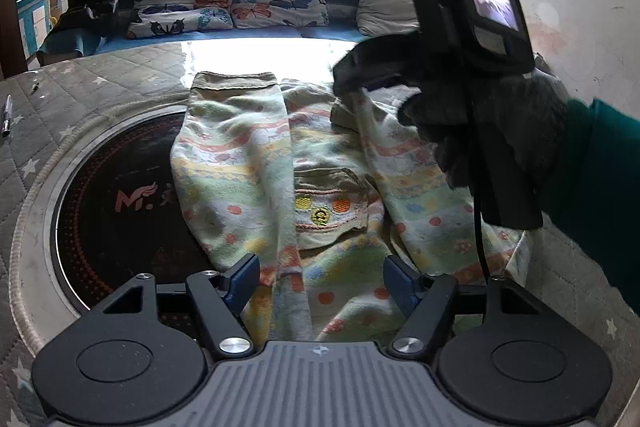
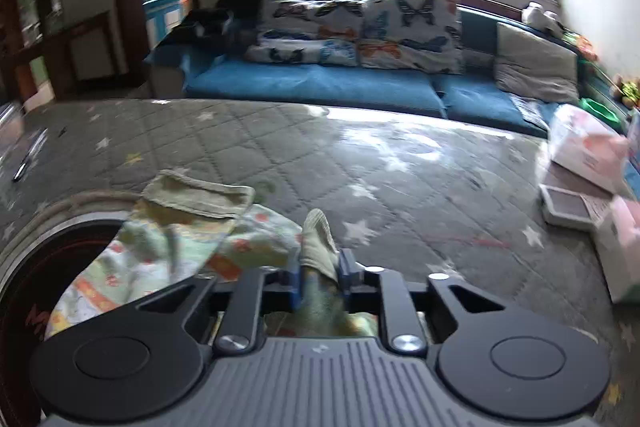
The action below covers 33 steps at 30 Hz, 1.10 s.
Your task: Fold clothes
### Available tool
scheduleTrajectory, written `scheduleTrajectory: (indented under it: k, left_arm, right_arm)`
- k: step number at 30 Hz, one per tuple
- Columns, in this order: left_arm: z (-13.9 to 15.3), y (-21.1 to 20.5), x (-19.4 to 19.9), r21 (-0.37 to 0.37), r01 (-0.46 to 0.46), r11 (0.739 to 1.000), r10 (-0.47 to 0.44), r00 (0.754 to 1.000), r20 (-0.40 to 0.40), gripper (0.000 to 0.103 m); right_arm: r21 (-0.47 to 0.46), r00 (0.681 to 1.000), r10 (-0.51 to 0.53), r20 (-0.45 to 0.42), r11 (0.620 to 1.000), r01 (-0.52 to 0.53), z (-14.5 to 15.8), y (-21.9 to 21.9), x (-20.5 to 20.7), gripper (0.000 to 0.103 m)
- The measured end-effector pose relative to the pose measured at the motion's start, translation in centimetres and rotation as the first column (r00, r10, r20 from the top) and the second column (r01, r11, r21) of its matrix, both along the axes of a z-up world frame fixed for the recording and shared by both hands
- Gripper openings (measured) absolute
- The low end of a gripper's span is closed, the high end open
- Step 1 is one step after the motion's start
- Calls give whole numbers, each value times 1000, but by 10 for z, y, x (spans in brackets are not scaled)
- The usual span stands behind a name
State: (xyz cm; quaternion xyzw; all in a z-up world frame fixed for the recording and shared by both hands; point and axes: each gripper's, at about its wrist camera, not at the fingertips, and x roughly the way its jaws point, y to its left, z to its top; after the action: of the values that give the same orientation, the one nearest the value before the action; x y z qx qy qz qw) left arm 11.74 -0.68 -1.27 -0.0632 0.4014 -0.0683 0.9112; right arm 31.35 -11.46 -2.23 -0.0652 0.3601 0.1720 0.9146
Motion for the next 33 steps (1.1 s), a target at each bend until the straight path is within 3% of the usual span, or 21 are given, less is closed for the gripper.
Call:
scheduleTrajectory:
  k: [9, 18, 25, 31, 33]
  left_arm:
    - [9, 3, -2, 3, -29, 1000, 29, 999, 32, 73]
    - [18, -12, -2, 16, -7, 1000, 6, 998, 59, 74]
    - [14, -42, -7, 38, 81, 996, -83, 995, 50, 74]
    - [5, -74, -17, 59, 183, 981, -184, 983, 23, 75]
    - [3, -83, -21, 77, 208, 975, -211, 977, 25, 80]
  right_arm:
    - [127, 986, -90, 138, 989, 72, 57, -80, -62, 6]
    - [151, 937, -223, 269, 971, 188, 107, -184, -162, 6]
    - [152, 902, -370, 222, 927, 343, 90, -244, -232, 6]
    - [143, 858, -499, 121, 864, 482, 56, -284, -271, 6]
    - [137, 837, -540, 87, 839, 526, 44, -297, -284, 6]
